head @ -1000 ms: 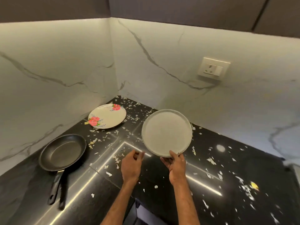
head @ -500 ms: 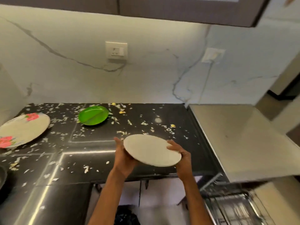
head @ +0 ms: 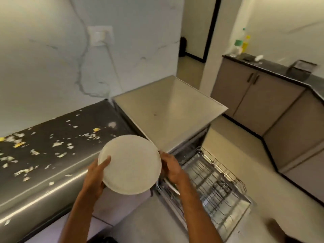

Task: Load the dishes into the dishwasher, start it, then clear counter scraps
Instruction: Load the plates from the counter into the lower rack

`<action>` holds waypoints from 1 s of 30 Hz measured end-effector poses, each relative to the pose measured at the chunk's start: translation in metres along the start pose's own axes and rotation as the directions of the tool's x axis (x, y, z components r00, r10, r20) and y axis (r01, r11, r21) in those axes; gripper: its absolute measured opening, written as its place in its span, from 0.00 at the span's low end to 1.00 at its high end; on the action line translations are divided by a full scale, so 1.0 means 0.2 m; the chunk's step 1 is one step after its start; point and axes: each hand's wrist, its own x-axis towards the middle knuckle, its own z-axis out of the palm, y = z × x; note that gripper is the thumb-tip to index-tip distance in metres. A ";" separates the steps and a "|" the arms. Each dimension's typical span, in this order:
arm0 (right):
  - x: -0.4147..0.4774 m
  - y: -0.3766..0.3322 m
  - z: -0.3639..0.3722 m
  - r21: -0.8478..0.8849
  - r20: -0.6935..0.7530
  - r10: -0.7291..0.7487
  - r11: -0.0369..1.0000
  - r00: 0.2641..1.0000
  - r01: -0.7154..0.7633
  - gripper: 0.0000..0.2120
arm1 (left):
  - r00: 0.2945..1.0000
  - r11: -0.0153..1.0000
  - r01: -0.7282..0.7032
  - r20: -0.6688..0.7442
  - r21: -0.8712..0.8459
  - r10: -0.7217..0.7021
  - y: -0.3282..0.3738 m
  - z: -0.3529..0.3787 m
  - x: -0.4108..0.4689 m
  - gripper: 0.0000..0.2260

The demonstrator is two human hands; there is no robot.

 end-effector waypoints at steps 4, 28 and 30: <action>-0.05 0.08 -0.60 -0.128 0.068 0.194 0.975 0.979 -0.184 0.09 | 0.991 0.977 0.053 0.107 0.205 -0.076 -0.20 0.43 -0.03 0.05; 0.63 1.19 -1.75 0.516 -0.539 0.628 0.773 0.561 -0.368 0.14 | 0.874 0.514 0.149 0.131 0.845 -0.468 -1.75 1.75 1.27 0.16; 0.79 1.24 -1.81 0.533 -0.548 0.634 0.767 0.546 -0.356 0.11 | 0.892 0.507 0.167 0.090 0.846 -0.444 -1.91 1.79 1.46 0.16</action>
